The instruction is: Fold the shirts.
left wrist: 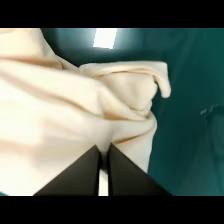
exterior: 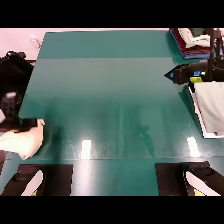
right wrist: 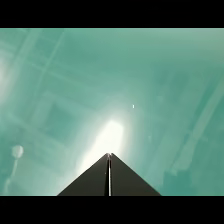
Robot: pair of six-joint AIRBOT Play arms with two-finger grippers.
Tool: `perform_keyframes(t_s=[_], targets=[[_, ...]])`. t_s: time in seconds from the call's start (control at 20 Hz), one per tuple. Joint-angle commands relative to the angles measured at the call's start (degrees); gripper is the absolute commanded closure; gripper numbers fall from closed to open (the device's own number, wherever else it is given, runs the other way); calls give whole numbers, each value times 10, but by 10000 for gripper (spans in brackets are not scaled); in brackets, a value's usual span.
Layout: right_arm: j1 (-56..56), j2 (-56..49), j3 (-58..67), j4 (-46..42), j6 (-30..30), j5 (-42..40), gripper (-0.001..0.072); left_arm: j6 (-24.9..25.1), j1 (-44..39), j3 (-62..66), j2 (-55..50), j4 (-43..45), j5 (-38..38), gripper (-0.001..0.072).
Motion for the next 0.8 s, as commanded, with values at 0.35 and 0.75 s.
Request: perform_keyframes(t_s=[0.35, 0.75], targets=[[0, 0, 184, -3, 0, -5, 689, -19, -254, 417, -17, -82, 16, 686], [0, 0, 220, -5, 0, -12, 689, -24, -518, 455, -228, -83, 54, 684]])
